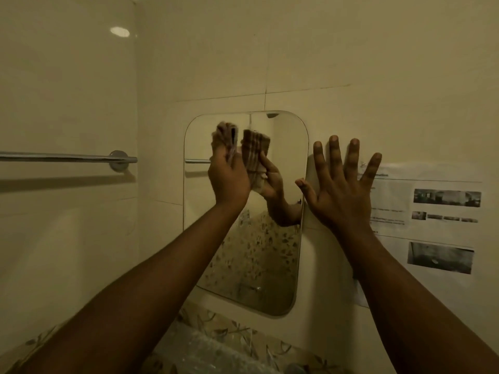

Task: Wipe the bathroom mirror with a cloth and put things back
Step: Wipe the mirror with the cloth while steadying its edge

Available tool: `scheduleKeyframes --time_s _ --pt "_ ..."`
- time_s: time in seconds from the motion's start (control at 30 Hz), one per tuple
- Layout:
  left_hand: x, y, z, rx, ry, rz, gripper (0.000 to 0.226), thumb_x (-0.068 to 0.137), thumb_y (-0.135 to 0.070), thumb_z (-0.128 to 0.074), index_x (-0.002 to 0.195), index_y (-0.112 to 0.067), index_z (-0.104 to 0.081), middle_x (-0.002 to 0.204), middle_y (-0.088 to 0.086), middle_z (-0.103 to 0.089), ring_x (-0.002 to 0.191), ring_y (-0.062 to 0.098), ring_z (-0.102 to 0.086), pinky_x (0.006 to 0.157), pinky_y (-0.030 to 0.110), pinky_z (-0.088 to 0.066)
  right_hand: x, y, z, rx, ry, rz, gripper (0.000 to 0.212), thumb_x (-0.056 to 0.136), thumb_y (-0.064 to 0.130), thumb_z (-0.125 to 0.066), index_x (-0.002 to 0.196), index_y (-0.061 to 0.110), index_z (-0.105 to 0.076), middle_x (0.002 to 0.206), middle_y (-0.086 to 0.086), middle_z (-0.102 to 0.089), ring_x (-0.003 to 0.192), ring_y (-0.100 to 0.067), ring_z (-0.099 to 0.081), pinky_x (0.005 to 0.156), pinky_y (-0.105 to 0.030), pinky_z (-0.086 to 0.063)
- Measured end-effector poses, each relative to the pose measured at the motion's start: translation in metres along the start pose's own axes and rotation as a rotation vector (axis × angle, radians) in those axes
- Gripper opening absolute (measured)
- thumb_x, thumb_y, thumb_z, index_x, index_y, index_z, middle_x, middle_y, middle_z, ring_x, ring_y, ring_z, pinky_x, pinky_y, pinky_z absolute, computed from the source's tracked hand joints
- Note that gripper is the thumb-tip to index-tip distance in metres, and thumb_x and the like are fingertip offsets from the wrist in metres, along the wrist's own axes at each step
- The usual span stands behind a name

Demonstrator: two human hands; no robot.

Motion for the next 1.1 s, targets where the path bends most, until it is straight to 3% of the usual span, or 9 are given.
scheduleKeyframes --time_s 0.07,0.13,0.2,0.27,0.4,0.57,0.7,1.1 --pt "0.01 -0.007 -0.016 0.108 0.102 -0.187 0.034 0.109 -0.012 -0.049 0.14 -0.009 -0.06 0.134 0.008 -0.068 0.122 0.025 -0.065 0.103 0.03 -0.057 0.0 0.0 0.0 -0.001 -0.005 0.002 0.093 0.105 0.08 -0.02 0.177 0.025 -0.001 0.184 -0.012 0.006 0.169 -0.045 0.003 0.127 -0.077 0.0" --pt "0.017 -0.012 -0.035 0.187 0.222 -0.321 0.05 0.107 -0.004 -0.044 0.156 -0.014 -0.047 0.16 0.014 -0.049 0.149 0.033 -0.047 0.128 0.047 -0.034 0.0 0.0 0.0 -0.003 -0.009 0.002 0.093 0.105 0.079 -0.021 0.177 0.025 -0.002 0.184 -0.012 0.006 0.169 -0.045 0.003 0.127 -0.078 0.0" --pt "0.019 -0.018 -0.05 0.244 0.29 -0.422 0.061 0.104 0.0 -0.043 0.164 -0.014 -0.034 0.172 0.009 -0.03 0.162 0.028 -0.024 0.134 0.044 -0.009 0.0 0.0 0.001 -0.006 -0.01 0.001 0.093 0.105 0.079 -0.023 0.177 0.024 -0.001 0.184 -0.012 0.005 0.169 -0.045 0.002 0.127 -0.078 -0.001" --pt "0.02 -0.019 -0.059 0.28 0.334 -0.489 0.064 0.104 0.0 -0.044 0.165 -0.013 -0.031 0.174 0.006 -0.027 0.163 0.025 -0.016 0.134 0.039 -0.002 0.0 0.001 0.002 -0.002 -0.011 0.001 0.093 0.105 0.079 -0.022 0.177 0.024 0.0 0.184 -0.012 0.004 0.169 -0.045 0.002 0.128 -0.077 -0.001" --pt "0.017 -0.012 -0.063 0.361 0.367 -0.588 0.062 0.105 -0.014 -0.046 0.165 -0.01 -0.03 0.174 0.009 -0.025 0.164 0.027 -0.014 0.133 0.041 -0.002 0.0 0.001 0.002 -0.012 -0.007 -0.003 0.094 0.105 0.08 -0.015 0.177 0.022 0.003 0.184 -0.012 0.005 0.169 -0.044 0.003 0.128 -0.076 0.001" --pt "0.015 -0.003 -0.058 0.534 0.468 -0.798 0.067 0.104 -0.031 -0.035 0.166 -0.009 -0.027 0.175 0.013 -0.019 0.164 0.03 -0.009 0.134 0.047 -0.001 0.0 0.001 0.003 -0.029 -0.008 -0.027 0.089 0.109 0.069 -0.021 0.177 0.015 -0.001 0.184 -0.012 0.005 0.169 -0.043 0.003 0.129 -0.076 -0.002" --pt "0.022 0.003 -0.056 0.589 0.526 -0.918 0.064 0.11 -0.029 -0.038 0.168 -0.009 -0.02 0.177 0.013 -0.012 0.165 0.029 -0.003 0.133 0.043 0.003 0.0 0.002 0.002 -0.051 -0.003 -0.029 0.087 0.109 0.063 -0.026 0.177 0.014 -0.004 0.184 -0.013 0.005 0.169 -0.044 0.004 0.129 -0.076 -0.001" --pt "0.036 -0.015 -0.064 0.641 0.627 -1.078 0.066 0.109 -0.033 -0.041 0.167 -0.007 -0.023 0.175 0.016 -0.015 0.164 0.034 -0.007 0.134 0.049 -0.003 0.0 0.003 0.004 -0.077 0.002 -0.026 0.084 0.11 0.059 -0.025 0.177 0.013 -0.006 0.184 -0.014 0.004 0.169 -0.044 0.005 0.129 -0.077 -0.002"
Point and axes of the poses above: each hand's wrist, its own x-axis towards the middle knuckle, its own z-axis out of the back of the hand, y = z × x, the point moved 3 cm from there along x, towards the middle knuckle
